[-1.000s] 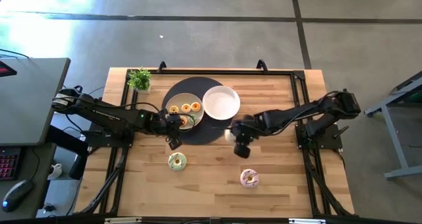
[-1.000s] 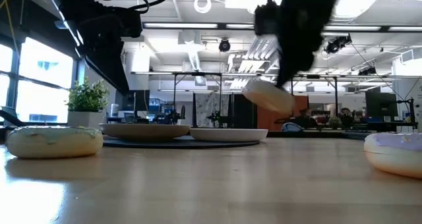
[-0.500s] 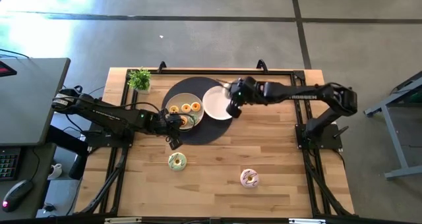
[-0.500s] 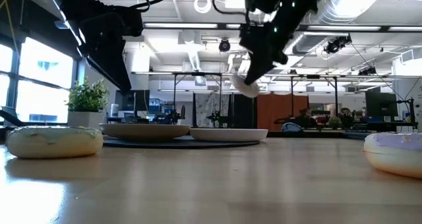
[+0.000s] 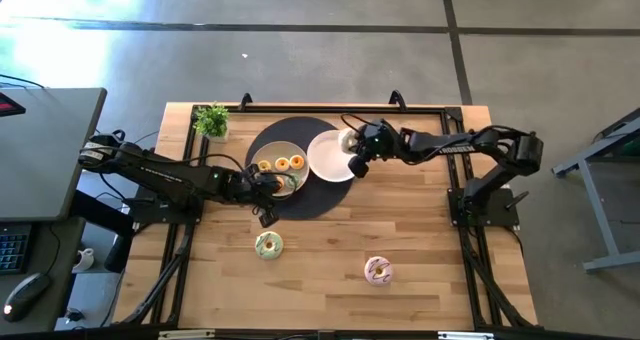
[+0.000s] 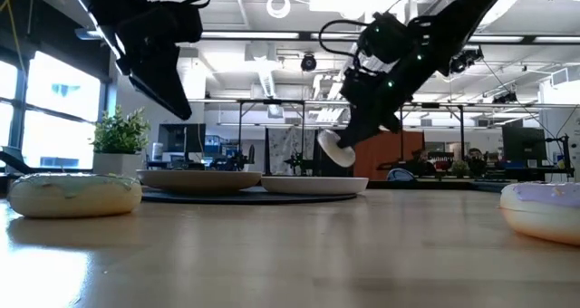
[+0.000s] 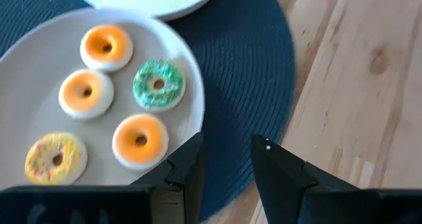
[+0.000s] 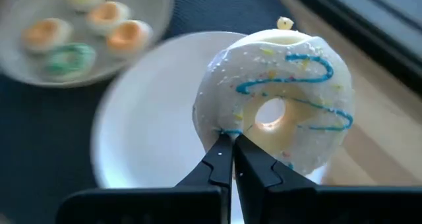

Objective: Pick & Place donuts
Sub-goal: Put the large white donut on the white plate, then put the large purple donut on the white plate

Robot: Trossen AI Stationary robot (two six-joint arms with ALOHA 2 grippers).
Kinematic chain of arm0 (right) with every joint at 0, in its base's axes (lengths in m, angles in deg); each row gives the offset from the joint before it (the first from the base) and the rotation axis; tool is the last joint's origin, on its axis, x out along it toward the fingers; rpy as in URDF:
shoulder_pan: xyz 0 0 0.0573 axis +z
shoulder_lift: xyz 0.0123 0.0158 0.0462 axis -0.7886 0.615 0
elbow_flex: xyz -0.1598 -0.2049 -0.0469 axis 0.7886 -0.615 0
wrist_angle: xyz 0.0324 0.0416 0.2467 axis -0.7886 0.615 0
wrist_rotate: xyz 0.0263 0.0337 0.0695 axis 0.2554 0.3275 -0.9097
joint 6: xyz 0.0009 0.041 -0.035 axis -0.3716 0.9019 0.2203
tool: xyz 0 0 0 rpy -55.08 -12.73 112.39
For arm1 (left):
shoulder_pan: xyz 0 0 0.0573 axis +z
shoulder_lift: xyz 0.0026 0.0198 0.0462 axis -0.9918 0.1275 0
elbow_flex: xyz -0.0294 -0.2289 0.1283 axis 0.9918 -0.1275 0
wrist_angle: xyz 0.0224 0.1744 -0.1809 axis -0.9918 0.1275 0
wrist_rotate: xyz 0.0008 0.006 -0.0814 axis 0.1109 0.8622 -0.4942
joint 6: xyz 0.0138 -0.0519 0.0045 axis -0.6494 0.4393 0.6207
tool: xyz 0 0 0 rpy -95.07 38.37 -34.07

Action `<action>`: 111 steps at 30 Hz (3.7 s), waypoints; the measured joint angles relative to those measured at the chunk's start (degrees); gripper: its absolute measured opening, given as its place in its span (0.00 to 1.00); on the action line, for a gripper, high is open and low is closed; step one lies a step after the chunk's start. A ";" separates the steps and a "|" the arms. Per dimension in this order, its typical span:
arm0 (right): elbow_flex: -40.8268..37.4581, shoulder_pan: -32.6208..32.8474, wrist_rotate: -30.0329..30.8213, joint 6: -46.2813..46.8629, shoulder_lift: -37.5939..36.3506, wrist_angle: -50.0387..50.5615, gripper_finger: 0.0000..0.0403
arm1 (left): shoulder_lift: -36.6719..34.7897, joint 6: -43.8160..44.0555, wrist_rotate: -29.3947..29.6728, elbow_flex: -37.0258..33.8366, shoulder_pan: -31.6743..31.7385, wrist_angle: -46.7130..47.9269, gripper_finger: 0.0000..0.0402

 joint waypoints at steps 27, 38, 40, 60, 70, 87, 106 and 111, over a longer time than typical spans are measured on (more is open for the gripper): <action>-3.79 -0.54 2.31 1.09 0.28 -2.17 0.12 | -0.02 -6.73 -0.15 1.75 0.01 -4.12 0.30; -3.74 -0.52 2.36 -0.41 0.28 -2.48 0.32 | -0.02 -6.92 -0.19 1.75 0.02 -4.11 0.30; -3.72 -0.53 -0.08 -0.42 0.25 -3.14 0.33 | -0.02 -6.92 -0.19 1.74 0.01 -4.11 0.30; 9.57 35.06 -13.43 -5.54 -1.68 14.87 0.32 | -0.02 -7.20 -0.15 1.73 0.02 -6.68 0.30; 9.46 49.66 -7.87 4.54 -1.60 27.47 0.38 | -0.02 -6.74 -0.15 1.73 0.02 -6.71 0.30; 9.37 53.27 -2.47 9.07 6.39 31.31 0.43 | -0.02 -6.46 -2.13 1.73 0.02 -9.62 0.30; 9.39 49.35 -5.42 7.59 9.64 30.95 0.03 | -0.02 -0.23 -22.81 1.70 -0.02 -1.19 0.30; 9.87 46.66 1.83 6.83 9.66 27.58 0.10 | 0.87 2.97 -23.71 1.68 0.00 0.68 0.30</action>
